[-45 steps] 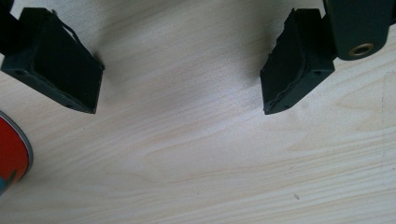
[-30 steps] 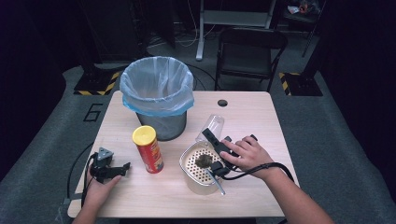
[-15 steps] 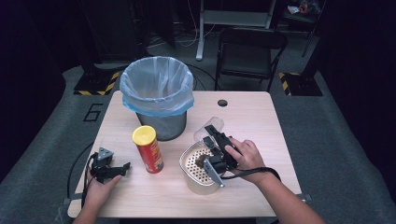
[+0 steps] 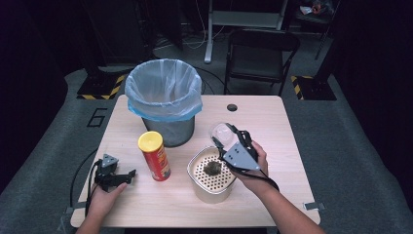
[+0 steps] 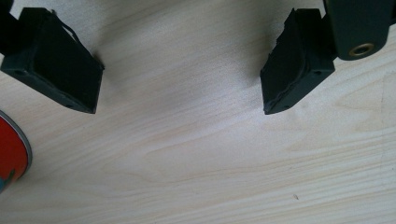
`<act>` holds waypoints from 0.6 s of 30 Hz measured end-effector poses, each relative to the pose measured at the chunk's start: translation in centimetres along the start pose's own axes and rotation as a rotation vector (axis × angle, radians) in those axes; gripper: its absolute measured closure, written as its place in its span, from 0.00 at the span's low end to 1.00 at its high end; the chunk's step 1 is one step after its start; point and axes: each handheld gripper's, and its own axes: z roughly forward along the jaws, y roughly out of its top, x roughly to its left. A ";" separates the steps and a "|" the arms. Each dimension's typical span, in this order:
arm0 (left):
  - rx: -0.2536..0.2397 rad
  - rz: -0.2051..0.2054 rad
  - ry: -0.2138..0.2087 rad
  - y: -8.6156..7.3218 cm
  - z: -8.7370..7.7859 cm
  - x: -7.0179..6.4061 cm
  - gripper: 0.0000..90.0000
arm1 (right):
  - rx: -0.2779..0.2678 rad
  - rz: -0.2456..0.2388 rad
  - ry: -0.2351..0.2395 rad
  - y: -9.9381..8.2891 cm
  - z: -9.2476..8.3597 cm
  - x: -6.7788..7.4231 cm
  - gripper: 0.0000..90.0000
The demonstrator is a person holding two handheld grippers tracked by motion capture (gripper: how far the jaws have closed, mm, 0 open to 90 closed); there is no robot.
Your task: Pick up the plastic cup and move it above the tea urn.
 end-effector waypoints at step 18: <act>-0.002 0.001 0.001 0.0 0.0 0.0 0.14 | -0.060 0.615 0.396 3.2 0.0 -5.3 0.45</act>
